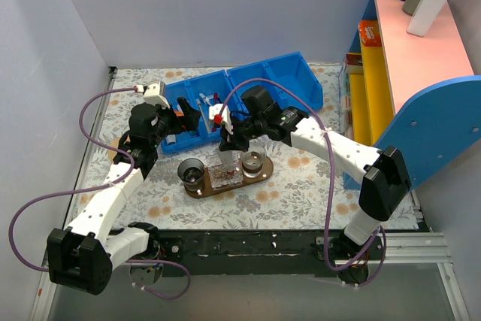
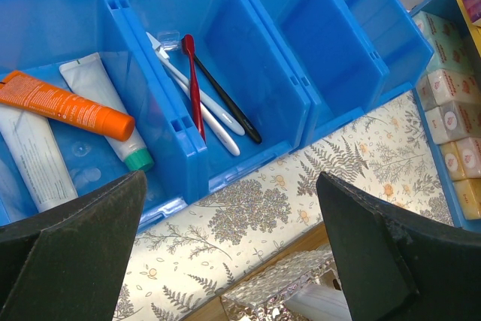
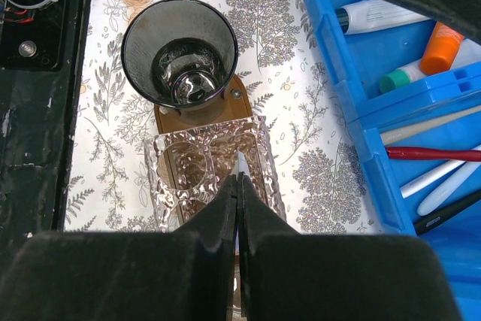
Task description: Prepare toiletry sets of a toothbrush and toothpaste on the tray
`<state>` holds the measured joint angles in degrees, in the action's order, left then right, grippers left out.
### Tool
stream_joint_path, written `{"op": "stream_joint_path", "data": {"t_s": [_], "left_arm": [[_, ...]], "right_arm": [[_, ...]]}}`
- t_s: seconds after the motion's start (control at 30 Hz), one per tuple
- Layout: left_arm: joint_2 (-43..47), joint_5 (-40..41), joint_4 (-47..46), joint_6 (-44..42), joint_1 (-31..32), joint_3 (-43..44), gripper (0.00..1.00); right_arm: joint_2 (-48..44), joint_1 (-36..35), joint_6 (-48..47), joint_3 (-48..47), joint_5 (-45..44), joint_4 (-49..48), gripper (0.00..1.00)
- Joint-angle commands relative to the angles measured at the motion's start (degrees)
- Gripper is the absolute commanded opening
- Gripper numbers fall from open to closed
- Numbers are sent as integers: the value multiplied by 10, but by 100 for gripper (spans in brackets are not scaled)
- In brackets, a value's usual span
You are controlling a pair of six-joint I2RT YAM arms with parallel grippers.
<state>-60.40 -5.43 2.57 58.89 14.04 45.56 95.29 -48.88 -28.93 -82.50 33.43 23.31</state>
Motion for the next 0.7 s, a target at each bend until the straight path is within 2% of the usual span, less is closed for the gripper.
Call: {"op": "stream_joint_path", "data": {"t_s": [0.0, 0.17, 0.57, 0.67], "left_arm": [[7, -5, -5, -6, -1, 8, 98], [7, -5, -5, -6, -1, 8, 98], [9, -7, -4, -6, -1, 9, 98], [9, -5, -4, -5, -1, 10, 98]], "right_arm": [[-22, -2, -7, 14, -5, -19, 1], [-25, -2, -7, 15, -11, -18, 12], [-35, -2, -6, 15, -20, -23, 29], [-39, -2, -3, 18, -29, -34, 46]]}}
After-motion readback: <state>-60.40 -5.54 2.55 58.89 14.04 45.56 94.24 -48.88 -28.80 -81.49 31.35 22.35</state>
